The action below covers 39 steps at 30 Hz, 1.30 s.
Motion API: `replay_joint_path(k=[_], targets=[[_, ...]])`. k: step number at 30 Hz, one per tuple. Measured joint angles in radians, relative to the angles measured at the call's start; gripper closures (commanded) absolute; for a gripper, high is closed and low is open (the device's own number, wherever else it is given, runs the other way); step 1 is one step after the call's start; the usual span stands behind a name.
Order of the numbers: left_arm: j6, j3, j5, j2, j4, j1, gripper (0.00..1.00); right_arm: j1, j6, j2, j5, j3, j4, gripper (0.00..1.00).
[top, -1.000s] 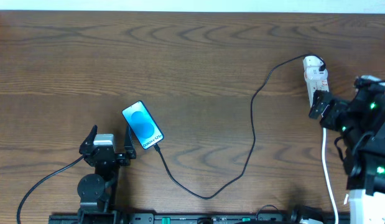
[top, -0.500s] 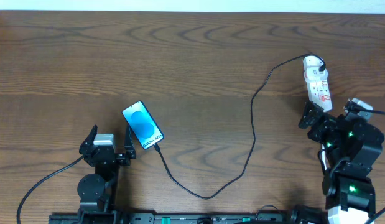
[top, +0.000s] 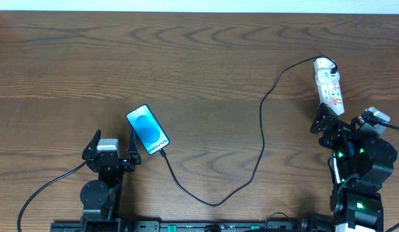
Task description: Plug charger to phone and switch on socket
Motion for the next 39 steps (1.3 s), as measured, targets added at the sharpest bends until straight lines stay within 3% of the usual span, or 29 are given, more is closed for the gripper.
replay_joint_path(k=[22,33,39], targets=[[0.000,0.000,0.000,0.000,0.000,0.000,0.13,0.077,-0.276,-0.070,-0.011,-0.017,0.120,0.01],[0.000,0.000,0.000,0.000,0.000,0.000,0.14,0.110,-0.415,-0.284,-0.097,-0.330,0.401,0.01],[0.000,0.000,0.000,0.000,0.000,0.000,0.13,0.111,-0.434,-0.369,-0.106,-0.438,0.436,0.01]])
